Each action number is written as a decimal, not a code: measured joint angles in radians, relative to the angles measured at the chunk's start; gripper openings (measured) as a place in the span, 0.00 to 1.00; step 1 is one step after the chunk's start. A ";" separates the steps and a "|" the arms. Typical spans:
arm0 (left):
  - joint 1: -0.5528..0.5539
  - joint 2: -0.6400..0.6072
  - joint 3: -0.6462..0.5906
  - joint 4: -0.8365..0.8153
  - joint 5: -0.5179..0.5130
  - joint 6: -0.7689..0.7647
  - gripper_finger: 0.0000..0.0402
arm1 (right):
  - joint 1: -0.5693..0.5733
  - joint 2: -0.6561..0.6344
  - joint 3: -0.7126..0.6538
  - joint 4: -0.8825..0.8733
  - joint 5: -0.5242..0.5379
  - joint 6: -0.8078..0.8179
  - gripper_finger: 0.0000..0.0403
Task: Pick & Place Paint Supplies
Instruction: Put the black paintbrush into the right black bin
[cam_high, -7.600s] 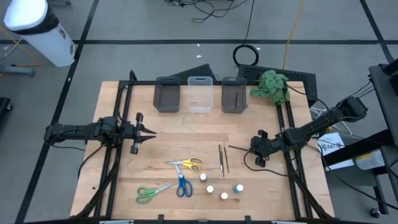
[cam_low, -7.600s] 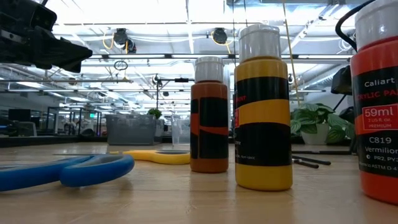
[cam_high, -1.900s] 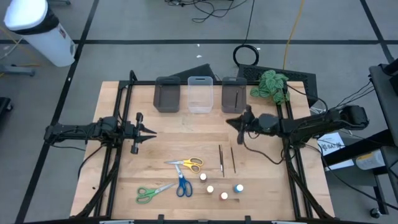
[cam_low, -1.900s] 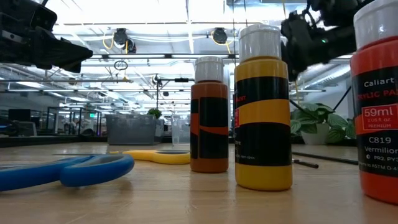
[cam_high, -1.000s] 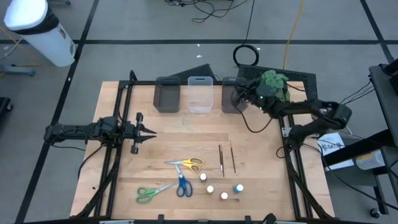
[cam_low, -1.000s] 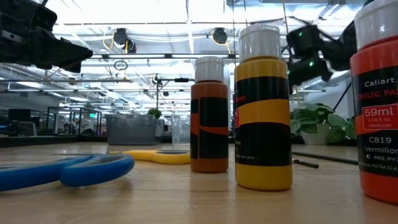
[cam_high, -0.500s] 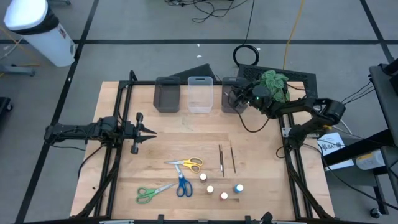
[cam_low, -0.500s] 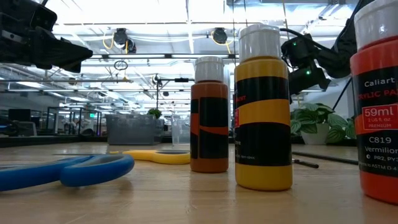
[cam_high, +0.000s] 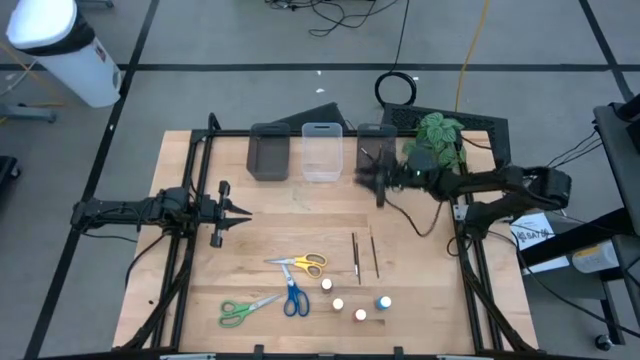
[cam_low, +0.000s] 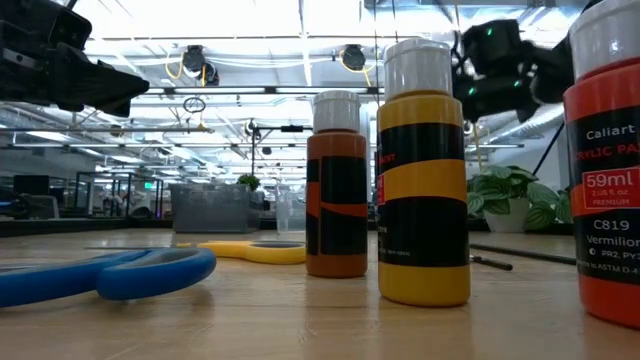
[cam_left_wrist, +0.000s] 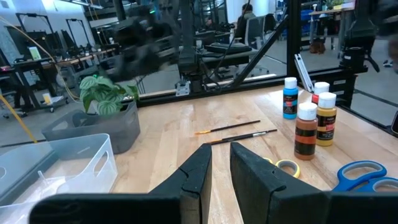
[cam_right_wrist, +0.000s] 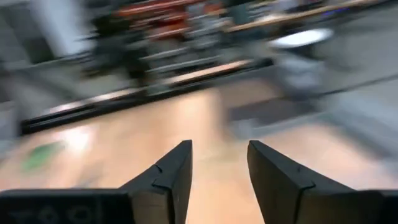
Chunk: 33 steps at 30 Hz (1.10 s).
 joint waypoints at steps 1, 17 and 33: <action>0.000 0.000 0.000 0.000 0.000 0.000 0.18 | 0.044 -0.006 0.000 -0.026 -0.011 0.010 0.36; 0.000 0.000 0.000 0.000 0.000 0.000 0.18 | 0.572 0.029 0.000 -0.503 0.448 0.169 0.34; 0.000 0.000 0.000 0.000 0.000 0.000 0.18 | 0.728 0.139 0.000 -0.518 0.238 0.328 0.25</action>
